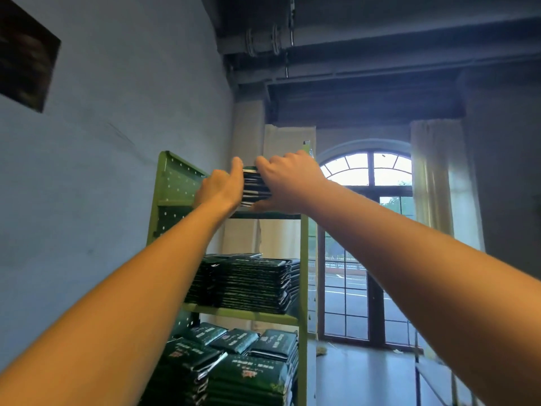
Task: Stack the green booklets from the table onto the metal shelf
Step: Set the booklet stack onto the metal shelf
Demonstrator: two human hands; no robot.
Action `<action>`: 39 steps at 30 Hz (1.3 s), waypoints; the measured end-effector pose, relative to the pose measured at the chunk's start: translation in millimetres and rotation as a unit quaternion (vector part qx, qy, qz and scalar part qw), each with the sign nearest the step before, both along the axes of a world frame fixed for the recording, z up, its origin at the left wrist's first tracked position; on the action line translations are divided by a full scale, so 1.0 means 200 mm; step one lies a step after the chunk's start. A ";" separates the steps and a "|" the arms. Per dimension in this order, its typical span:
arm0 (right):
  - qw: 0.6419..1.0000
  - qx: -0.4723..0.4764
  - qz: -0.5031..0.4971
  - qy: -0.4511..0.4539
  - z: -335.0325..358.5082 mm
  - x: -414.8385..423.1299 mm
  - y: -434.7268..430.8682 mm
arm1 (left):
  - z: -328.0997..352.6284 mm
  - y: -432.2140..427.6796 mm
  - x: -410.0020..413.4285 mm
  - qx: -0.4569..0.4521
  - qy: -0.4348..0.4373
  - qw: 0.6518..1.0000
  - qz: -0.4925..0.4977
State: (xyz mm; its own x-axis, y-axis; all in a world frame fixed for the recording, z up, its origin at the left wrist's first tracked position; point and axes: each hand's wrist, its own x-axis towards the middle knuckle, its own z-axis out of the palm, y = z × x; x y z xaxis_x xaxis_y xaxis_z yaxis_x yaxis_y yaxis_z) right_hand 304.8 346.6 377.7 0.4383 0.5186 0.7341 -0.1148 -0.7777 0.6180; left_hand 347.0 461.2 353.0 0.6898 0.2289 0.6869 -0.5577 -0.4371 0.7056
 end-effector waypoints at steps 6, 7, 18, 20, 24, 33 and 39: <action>0.998 -0.003 -0.053 0.038 0.05 0.00 0.02 | -0.17 0.05 0.16 0.081 -0.097 0.990 0.066; 0.997 0.001 -0.054 0.045 0.06 -0.01 0.02 | -0.17 0.05 0.18 0.084 -0.106 0.988 0.068; 0.969 0.072 -0.081 0.223 0.21 0.06 0.02 | -0.24 0.08 0.25 0.129 -0.157 0.977 0.062; 0.963 0.078 -0.105 0.235 0.23 0.09 0.03 | -0.24 0.08 0.25 0.127 -0.159 0.977 0.062; 0.949 0.088 -0.146 0.266 0.28 0.14 0.07 | -0.25 0.07 0.25 0.129 -0.159 0.977 0.066; 0.939 0.104 -0.172 0.279 0.28 0.15 0.13 | -0.25 0.06 0.26 0.126 -0.161 0.976 0.074; 0.927 0.105 -0.209 0.294 0.25 0.15 0.21 | -0.25 0.06 0.25 0.123 -0.157 0.978 0.069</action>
State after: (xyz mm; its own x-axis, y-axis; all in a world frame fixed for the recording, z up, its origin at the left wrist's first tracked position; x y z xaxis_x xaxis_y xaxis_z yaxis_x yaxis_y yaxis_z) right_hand 335.7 387.9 427.9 0.9249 0.0855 0.3706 -0.1253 -0.8515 0.5092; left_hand 397.8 473.9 303.8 0.4101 0.1064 0.9058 -0.6540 -0.6579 0.3734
